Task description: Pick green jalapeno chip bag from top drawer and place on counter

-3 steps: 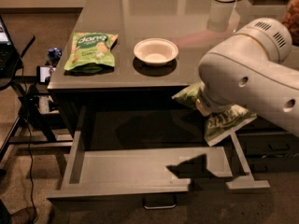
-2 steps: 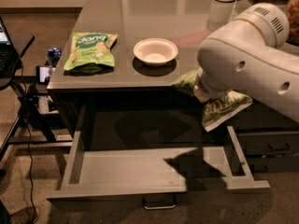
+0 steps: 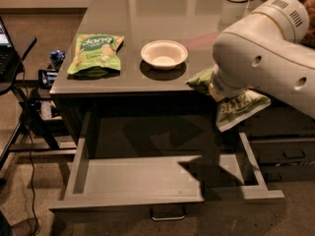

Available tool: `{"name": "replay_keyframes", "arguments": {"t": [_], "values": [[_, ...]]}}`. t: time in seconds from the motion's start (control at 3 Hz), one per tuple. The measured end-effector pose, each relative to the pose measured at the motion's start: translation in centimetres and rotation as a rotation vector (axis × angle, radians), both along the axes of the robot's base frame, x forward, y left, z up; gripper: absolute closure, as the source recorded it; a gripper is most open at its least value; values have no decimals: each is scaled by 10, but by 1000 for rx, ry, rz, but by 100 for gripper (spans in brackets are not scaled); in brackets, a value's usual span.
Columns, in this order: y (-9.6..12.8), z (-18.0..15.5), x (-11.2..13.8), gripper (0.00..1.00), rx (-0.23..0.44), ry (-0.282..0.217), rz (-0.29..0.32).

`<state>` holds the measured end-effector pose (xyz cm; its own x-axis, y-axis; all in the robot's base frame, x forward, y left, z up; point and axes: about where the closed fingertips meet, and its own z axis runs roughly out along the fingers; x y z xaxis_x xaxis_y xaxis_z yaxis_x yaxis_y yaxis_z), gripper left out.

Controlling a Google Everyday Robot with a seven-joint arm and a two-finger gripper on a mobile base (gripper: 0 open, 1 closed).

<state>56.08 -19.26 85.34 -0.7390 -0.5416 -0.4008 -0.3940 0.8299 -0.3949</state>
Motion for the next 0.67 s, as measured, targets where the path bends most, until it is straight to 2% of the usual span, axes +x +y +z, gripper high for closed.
{"name": "replay_keyframes", "arguments": {"t": [0.67], "values": [[-34, 16, 68, 100, -15, -9, -64]]}}
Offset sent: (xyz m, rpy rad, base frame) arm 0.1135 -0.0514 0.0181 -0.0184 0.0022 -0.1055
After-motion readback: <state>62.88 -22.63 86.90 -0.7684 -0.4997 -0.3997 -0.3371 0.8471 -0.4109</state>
